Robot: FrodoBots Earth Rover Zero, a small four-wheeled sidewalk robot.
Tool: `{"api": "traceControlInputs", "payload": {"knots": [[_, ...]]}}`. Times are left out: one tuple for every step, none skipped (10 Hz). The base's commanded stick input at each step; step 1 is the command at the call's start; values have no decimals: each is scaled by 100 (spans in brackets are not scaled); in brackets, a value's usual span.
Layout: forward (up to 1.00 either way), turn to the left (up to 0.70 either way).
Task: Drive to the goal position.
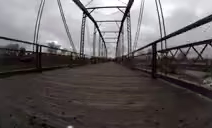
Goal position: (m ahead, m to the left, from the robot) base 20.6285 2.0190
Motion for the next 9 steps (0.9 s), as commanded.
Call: {"api": "traceControlInputs", "payload": {"knots": [[100,0],[100,0],[100,0],[100,0],[100,0],[100,0],[100,0],[100,0],[100,0]]}}
